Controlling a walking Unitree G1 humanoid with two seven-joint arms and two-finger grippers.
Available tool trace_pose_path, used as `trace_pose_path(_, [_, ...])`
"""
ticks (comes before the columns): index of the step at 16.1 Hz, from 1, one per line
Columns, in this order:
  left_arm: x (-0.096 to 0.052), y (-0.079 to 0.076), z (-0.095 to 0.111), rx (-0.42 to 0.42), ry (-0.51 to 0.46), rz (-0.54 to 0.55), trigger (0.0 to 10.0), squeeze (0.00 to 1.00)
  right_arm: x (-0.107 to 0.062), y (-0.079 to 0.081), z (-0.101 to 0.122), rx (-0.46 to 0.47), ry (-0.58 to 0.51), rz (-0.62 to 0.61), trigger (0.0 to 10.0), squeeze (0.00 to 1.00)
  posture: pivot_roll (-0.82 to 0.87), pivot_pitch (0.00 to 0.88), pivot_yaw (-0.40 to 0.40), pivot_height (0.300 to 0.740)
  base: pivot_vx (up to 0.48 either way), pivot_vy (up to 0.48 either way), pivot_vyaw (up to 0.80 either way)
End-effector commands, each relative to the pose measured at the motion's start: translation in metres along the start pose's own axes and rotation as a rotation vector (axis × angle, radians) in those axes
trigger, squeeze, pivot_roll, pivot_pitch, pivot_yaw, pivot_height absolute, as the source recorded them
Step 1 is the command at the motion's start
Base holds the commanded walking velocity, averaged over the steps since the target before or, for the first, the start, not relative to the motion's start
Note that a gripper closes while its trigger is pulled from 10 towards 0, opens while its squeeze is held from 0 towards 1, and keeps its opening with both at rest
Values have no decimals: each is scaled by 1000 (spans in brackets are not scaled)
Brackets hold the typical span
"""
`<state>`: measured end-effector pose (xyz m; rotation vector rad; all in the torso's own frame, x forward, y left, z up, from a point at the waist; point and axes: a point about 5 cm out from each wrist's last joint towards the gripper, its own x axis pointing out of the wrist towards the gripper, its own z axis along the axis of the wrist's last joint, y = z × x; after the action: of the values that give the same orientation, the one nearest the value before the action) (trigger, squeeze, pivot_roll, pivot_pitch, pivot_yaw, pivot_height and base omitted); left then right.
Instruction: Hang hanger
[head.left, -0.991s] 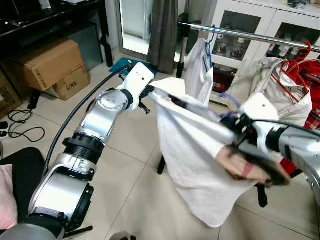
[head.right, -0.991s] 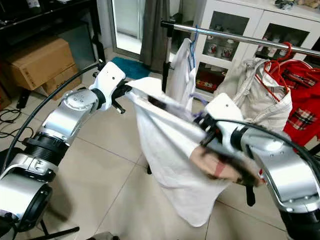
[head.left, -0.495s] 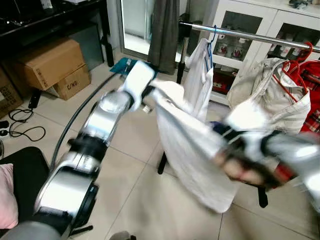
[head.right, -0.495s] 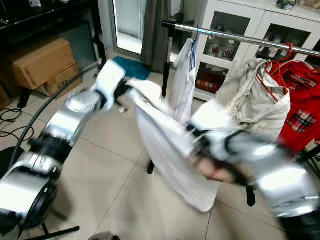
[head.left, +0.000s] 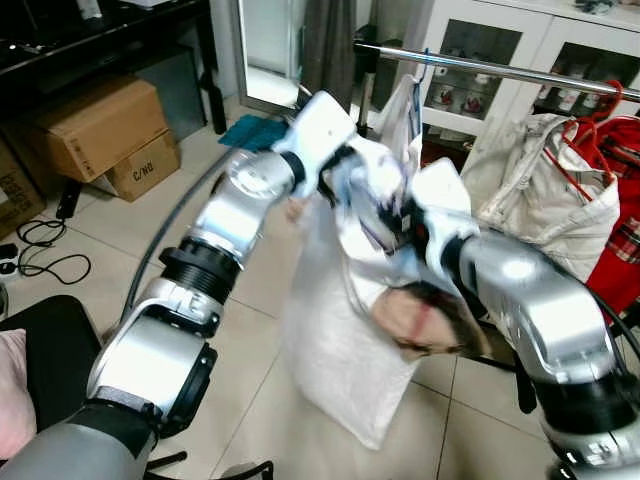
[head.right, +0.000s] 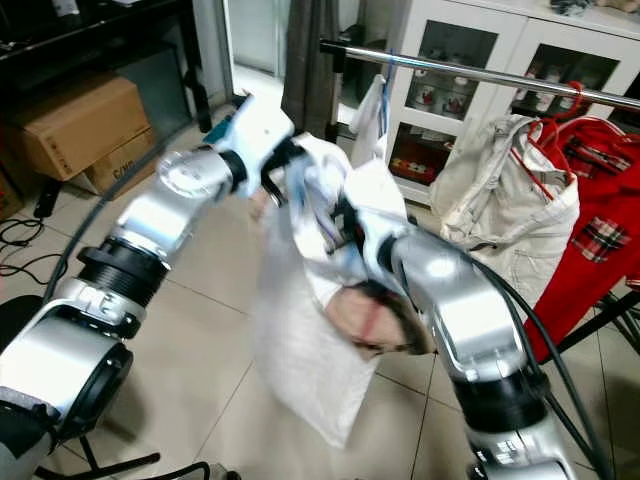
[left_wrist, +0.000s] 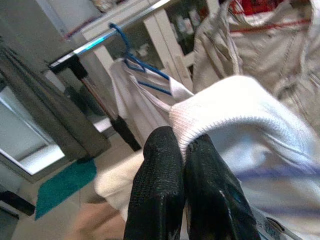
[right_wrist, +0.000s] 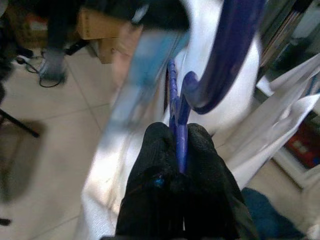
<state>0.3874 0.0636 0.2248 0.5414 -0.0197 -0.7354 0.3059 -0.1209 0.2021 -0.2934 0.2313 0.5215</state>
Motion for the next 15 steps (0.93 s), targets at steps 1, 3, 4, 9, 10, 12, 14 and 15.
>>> trace_pose_path(1, [2, -9, 1, 16, -9, -32, 0, 0, -1, -9, 2, -48, 4, -44, 0, 0, -55, 0, -7, 740, 0, 0, 0])
trace_pose_path(3, [4, -16, 2, 5, -16, -41, 0, 0, 2, -5, 2, -55, -6, 4, 0, 0, -54, 0, -8, 740, 0, 0, 0])
trace_pose_path(4, [3, -12, 1, 14, -9, -20, 0, 0, 2, -4, -1, -71, 7, 5, 0, 0, -51, 0, -12, 740, 0, 0, 0])
trace_pose_path(9, [-35, 62, -22, 99, 122, 255, 0, 0, -25, -24, -26, -140, 91, 33, 0, 0, -52, 0, -10, 740, 0, 0, 0])
trace_pose_path(10, [-56, 85, -37, 130, 201, 326, 0, 0, -38, -36, -26, -93, 58, 29, 0, 0, -52, 0, -8, 740, 0, 0, 0])
trace_pose_path(12, [-78, 103, -52, 162, 280, 391, 0, 0, -53, -47, -21, -48, 0, 35, 0, 0, -51, 0, -8, 740, 0, 0, 0])
trace_pose_path(14, [-98, 117, -67, 151, 340, 463, 0, 0, -72, -44, -10, -16, -120, 166, 0, 0, -46, 0, -11, 740, 0, 0, 0])
trace_pose_path(15, [-98, 117, -68, 139, 337, 465, 0, 0, -74, -43, -10, -5, -132, 183, 0, 0, -45, 0, -12, 740, 0, 0, 0])
